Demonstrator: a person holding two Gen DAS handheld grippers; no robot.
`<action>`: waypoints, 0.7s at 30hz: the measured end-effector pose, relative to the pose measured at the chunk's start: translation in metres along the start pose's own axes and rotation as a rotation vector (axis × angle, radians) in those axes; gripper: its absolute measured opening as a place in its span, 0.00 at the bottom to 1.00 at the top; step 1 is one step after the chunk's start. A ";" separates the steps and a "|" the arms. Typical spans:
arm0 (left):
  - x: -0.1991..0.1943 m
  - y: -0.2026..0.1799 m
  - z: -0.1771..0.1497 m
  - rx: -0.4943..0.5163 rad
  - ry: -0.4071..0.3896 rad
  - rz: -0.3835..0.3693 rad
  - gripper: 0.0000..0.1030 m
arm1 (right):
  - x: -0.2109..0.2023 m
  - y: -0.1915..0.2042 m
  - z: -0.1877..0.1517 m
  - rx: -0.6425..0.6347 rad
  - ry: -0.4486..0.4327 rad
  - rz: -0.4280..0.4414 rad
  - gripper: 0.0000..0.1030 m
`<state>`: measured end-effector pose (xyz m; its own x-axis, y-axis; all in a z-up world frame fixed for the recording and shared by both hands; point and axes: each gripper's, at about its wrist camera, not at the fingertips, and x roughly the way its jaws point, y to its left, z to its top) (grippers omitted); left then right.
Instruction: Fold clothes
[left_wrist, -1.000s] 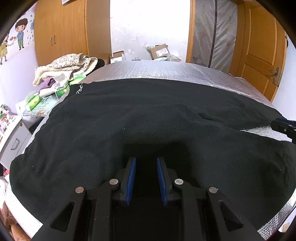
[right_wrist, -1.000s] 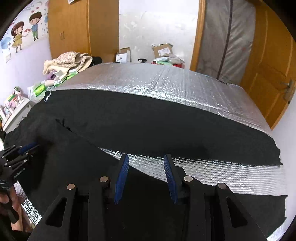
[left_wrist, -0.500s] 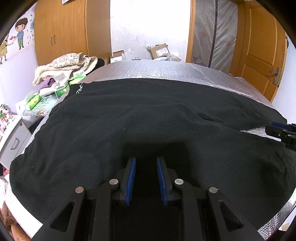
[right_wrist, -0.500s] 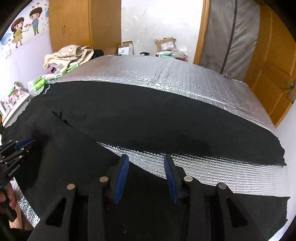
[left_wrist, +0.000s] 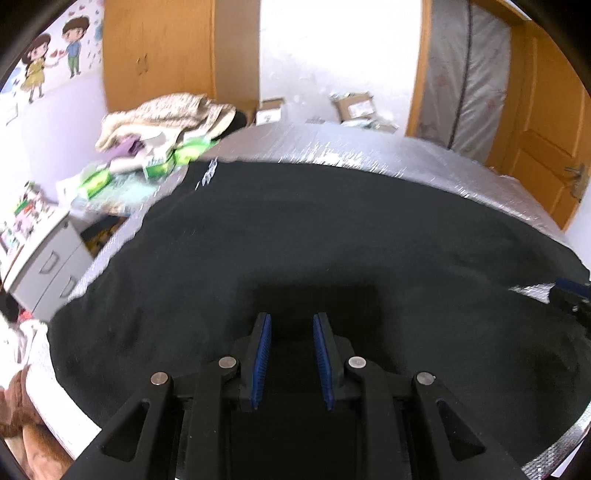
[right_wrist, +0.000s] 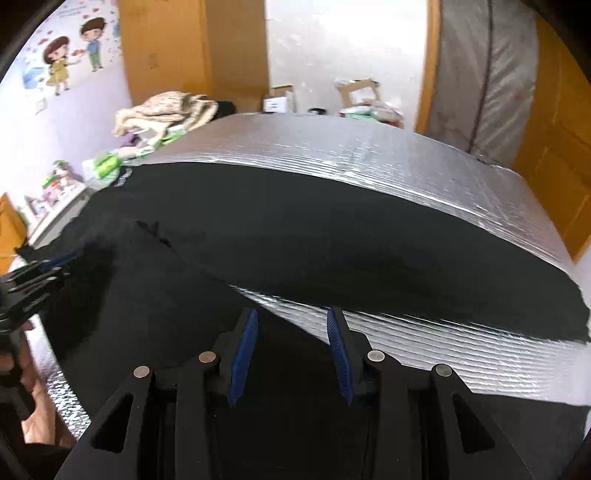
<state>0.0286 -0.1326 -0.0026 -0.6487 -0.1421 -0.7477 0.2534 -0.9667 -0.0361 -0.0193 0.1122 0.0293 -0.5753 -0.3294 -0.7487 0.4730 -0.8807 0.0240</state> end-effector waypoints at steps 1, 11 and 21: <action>0.002 0.001 -0.004 0.004 -0.003 -0.002 0.23 | 0.001 0.004 0.001 -0.008 -0.001 0.016 0.39; 0.001 -0.003 -0.013 0.037 -0.054 0.025 0.24 | 0.015 0.042 0.011 -0.064 -0.007 0.126 0.39; -0.001 0.007 -0.010 0.014 -0.037 -0.026 0.24 | 0.058 0.055 0.014 -0.048 0.059 0.181 0.26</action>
<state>0.0377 -0.1367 -0.0091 -0.6813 -0.1245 -0.7214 0.2261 -0.9730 -0.0457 -0.0362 0.0398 -0.0036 -0.4380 -0.4593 -0.7728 0.5973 -0.7912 0.1317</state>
